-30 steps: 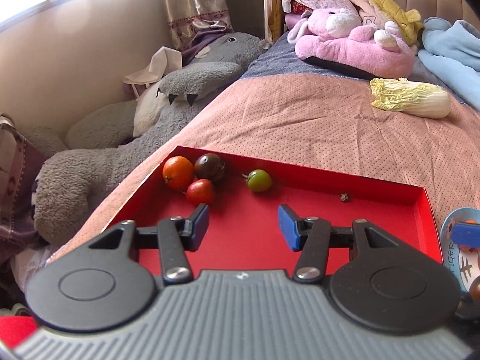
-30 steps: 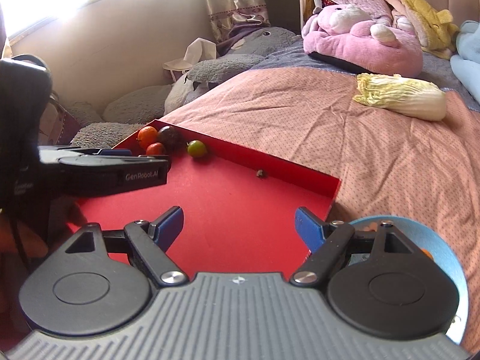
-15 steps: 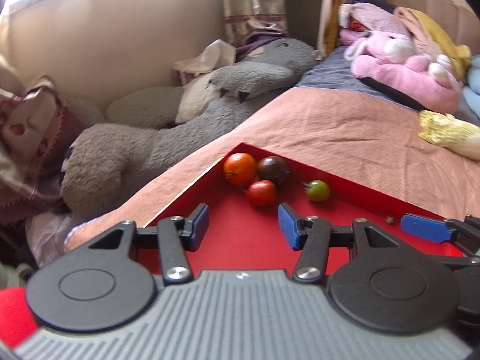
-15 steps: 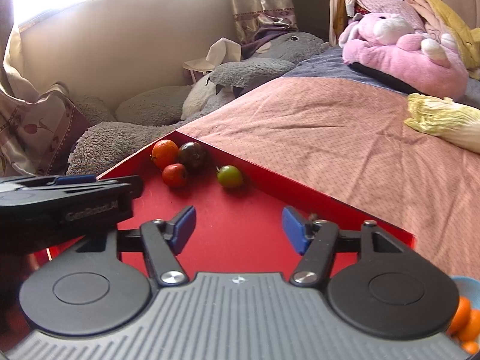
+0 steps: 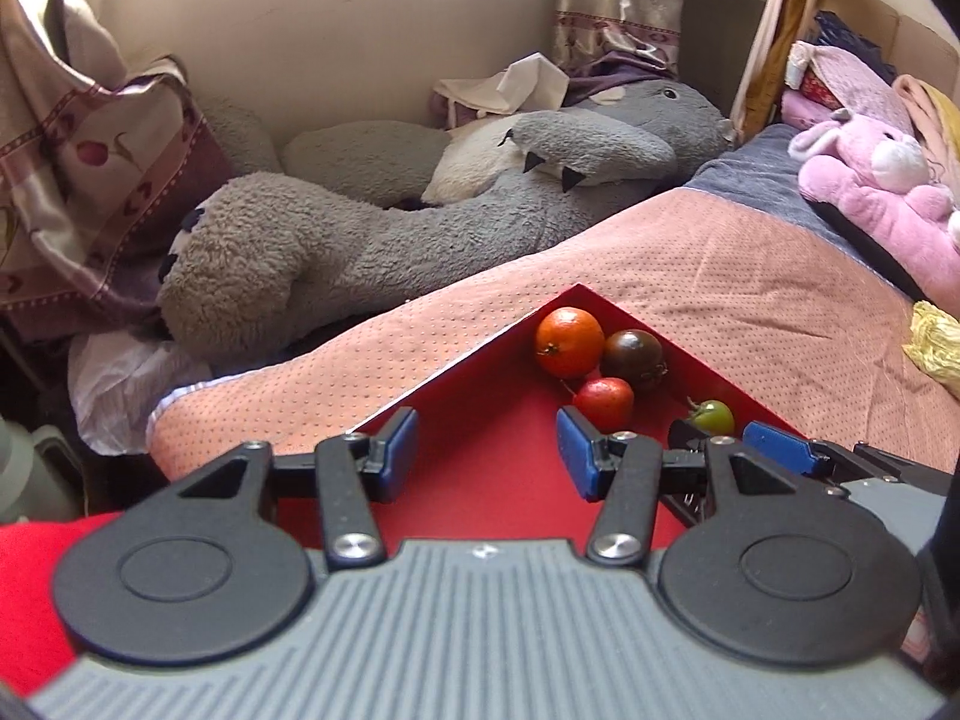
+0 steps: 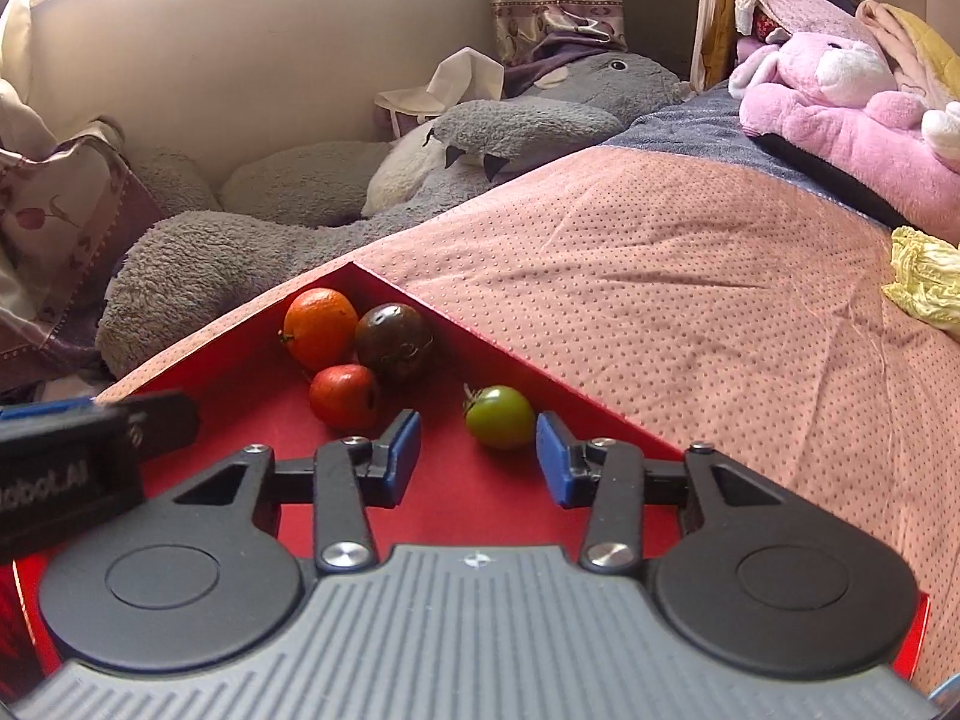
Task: Organize fruits
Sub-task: 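Grasp the green tomato in the tray with the right gripper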
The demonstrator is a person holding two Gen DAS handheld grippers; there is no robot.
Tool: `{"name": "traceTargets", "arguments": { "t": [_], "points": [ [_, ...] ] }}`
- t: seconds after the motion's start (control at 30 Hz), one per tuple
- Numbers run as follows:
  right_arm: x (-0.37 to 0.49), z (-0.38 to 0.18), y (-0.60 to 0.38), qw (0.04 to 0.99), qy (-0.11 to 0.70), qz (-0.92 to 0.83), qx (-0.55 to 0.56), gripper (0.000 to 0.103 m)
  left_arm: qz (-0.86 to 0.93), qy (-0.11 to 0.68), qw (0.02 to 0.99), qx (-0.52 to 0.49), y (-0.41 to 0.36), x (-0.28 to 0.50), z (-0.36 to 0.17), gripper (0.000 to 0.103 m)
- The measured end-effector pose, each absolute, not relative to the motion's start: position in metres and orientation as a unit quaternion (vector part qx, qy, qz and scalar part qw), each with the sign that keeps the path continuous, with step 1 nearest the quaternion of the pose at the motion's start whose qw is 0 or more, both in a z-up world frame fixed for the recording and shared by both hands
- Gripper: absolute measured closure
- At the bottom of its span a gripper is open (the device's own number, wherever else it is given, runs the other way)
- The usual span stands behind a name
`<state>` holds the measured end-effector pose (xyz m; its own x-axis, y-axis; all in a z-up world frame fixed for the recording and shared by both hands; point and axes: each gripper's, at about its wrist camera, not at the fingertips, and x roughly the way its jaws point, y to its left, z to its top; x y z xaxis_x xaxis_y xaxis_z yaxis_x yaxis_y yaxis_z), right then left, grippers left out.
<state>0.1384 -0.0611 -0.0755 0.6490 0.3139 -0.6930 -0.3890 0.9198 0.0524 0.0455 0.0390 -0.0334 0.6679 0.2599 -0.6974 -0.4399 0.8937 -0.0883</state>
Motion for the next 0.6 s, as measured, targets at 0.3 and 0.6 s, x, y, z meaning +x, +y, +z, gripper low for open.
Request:
{"name": "traceTargets", "arguments": {
  "t": [0.3,0.6],
  "points": [
    [0.151,-0.087,-0.049,0.901,0.385,0.180,-0.086,0.071,0.204,0.379,0.892,-0.141,0.045,0.051,-0.039,0.049],
    [0.129,-0.066,-0.088,0.910,0.376,0.170,-0.048,0.071,0.166,0.383,0.904,-0.096,0.028,0.063,-0.043,0.049]
  ]
}}
